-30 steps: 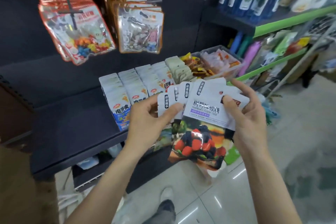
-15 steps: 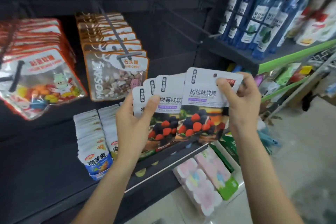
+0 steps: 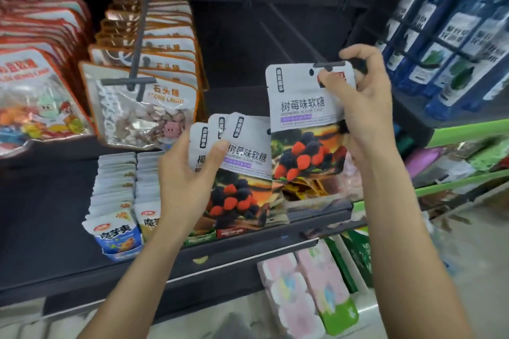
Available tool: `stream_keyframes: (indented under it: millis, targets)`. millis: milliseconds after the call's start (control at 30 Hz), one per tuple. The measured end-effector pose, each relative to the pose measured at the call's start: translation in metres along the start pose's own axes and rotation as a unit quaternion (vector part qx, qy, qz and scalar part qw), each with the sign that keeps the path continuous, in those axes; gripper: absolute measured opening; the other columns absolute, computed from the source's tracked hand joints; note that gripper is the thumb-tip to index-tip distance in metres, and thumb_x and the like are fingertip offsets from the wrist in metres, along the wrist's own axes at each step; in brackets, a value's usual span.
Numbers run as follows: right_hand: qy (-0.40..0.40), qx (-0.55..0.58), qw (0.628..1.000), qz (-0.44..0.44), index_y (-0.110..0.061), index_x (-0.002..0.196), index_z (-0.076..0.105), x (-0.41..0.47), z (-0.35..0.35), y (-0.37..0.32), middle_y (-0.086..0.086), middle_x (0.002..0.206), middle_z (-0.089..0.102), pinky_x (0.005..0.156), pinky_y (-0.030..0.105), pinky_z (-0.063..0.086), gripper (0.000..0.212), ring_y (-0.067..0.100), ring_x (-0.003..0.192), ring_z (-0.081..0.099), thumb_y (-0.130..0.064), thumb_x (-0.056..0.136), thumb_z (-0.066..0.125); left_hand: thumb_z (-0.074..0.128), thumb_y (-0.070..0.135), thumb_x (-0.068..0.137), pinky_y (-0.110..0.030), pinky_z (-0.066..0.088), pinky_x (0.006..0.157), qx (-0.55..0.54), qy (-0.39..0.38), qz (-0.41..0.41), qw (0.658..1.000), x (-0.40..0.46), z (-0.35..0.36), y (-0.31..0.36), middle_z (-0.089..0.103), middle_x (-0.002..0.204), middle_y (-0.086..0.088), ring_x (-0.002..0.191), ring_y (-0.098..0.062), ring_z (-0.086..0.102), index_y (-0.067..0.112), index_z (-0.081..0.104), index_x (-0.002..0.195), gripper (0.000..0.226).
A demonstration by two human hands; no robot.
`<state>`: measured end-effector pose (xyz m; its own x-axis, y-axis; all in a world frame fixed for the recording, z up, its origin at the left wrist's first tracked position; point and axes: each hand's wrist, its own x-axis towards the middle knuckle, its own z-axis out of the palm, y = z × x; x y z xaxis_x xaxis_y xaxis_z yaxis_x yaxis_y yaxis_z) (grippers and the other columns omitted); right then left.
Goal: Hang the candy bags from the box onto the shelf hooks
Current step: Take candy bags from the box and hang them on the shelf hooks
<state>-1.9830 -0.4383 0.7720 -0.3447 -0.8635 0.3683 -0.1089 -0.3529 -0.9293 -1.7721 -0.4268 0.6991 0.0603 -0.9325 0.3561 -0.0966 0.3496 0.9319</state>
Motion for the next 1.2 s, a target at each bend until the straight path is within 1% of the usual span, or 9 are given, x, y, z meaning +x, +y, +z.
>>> stream_keyframes:
  millis: [67, 167, 267, 367, 567, 767, 933, 1067, 1200]
  targets:
    - [-0.025, -0.008, 1.000, 0.001, -0.019, 0.096, 0.047, 0.003, -0.003, 0.000, -0.004, 0.070, 0.062, 0.053, 0.028, 0.048, 0.023, 0.014, 0.062, 0.062, -0.004, 0.088, 0.063, 0.063, 0.028, 0.086, -0.020, 0.054, 0.073, 0.004, 0.005, -0.001, 1.000, -0.002, 0.005, -0.003, 0.072, 0.090, 0.018, 0.087, -0.003, 0.068, 0.030, 0.062, 0.094, 0.008]
    - [-0.042, -0.044, 0.998, -0.024, -0.022, 0.086, 0.052, 0.009, -0.006, 0.001, -0.008, 0.072, 0.058, 0.058, 0.030, 0.047, 0.020, 0.011, 0.067, 0.059, -0.007, 0.086, 0.065, 0.061, 0.028, 0.085, -0.012, 0.049, 0.068, 0.015, 0.011, 0.014, 1.000, -0.006, 0.010, -0.002, 0.069, 0.086, 0.025, 0.083, 0.003, 0.065, 0.028, 0.061, 0.092, 0.007]
    - [-0.058, -0.073, 0.995, -0.032, -0.031, 0.076, 0.062, 0.014, -0.010, 0.002, -0.012, 0.079, 0.062, 0.068, 0.030, 0.046, 0.017, 0.009, 0.075, 0.058, -0.016, 0.081, 0.067, 0.061, 0.024, 0.086, -0.007, 0.045, 0.069, 0.024, 0.016, 0.025, 0.999, -0.010, 0.010, 0.002, 0.067, 0.085, 0.031, 0.084, 0.008, 0.063, 0.029, 0.060, 0.093, 0.009]
    - [-0.080, -0.081, 0.993, -0.015, -0.035, 0.072, 0.069, 0.016, -0.012, 0.002, -0.012, 0.080, 0.067, 0.070, 0.029, 0.047, 0.015, 0.009, 0.077, 0.061, -0.021, 0.078, 0.069, 0.062, 0.015, 0.088, -0.005, 0.045, 0.069, 0.034, 0.023, 0.030, 0.999, -0.015, 0.008, 0.002, 0.067, 0.085, 0.033, 0.084, 0.010, 0.063, 0.032, 0.059, 0.093, 0.018]
    - [-0.074, -0.083, 0.993, -0.041, -0.027, 0.082, 0.071, 0.013, -0.011, -0.002, -0.011, 0.080, 0.070, 0.066, 0.025, 0.050, 0.014, 0.009, 0.077, 0.066, -0.013, 0.083, 0.069, 0.063, 0.022, 0.088, -0.014, 0.049, 0.073, 0.040, 0.044, 0.031, 0.998, -0.025, -0.001, -0.005, 0.072, 0.092, 0.016, 0.088, -0.003, 0.067, 0.027, 0.063, 0.096, 0.009]
    - [-0.039, -0.134, 0.987, -0.084, -0.024, 0.092, 0.074, 0.013, -0.004, 0.000, -0.012, 0.088, 0.071, 0.084, 0.027, 0.050, 0.011, 0.005, 0.090, 0.065, -0.018, 0.084, 0.069, 0.063, 0.017, 0.088, -0.010, 0.047, 0.074, 0.031, 0.034, 0.012, 0.999, -0.028, 0.001, 0.001, 0.070, 0.095, 0.023, 0.090, 0.001, 0.066, 0.026, 0.064, 0.097, 0.013]
    - [-0.030, -0.166, 0.981, -0.095, -0.029, 0.092, 0.073, 0.019, -0.006, 0.004, -0.014, 0.088, 0.071, 0.091, 0.030, 0.050, 0.012, 0.002, 0.091, 0.065, -0.020, 0.085, 0.070, 0.064, 0.017, 0.089, -0.009, 0.047, 0.074, 0.039, 0.030, 0.007, 0.999, -0.028, 0.000, 0.004, 0.071, 0.093, 0.022, 0.090, 0.004, 0.065, 0.031, 0.063, 0.096, 0.015]
    - [-0.029, -0.175, 0.978, -0.111, -0.019, 0.101, 0.072, 0.029, 0.004, 0.021, -0.010, 0.097, 0.071, 0.089, 0.018, 0.047, 0.013, 0.001, 0.097, 0.063, -0.018, 0.088, 0.067, 0.064, 0.018, 0.090, -0.012, 0.048, 0.078, 0.064, 0.031, 0.017, 0.997, -0.026, 0.002, 0.005, 0.069, 0.096, 0.019, 0.093, 0.003, 0.064, 0.034, 0.062, 0.097, 0.017]
    - [-0.035, -0.175, 0.977, -0.118, -0.022, 0.096, 0.067, 0.056, 0.021, 0.035, -0.017, 0.091, 0.066, 0.074, 0.009, 0.042, 0.013, -0.008, 0.088, 0.059, -0.011, 0.090, 0.064, 0.064, 0.020, 0.090, -0.012, 0.047, 0.078, 0.101, 0.037, 0.025, 0.994, -0.028, -0.002, 0.002, 0.069, 0.096, 0.020, 0.093, 0.003, 0.064, 0.033, 0.062, 0.097, 0.014]
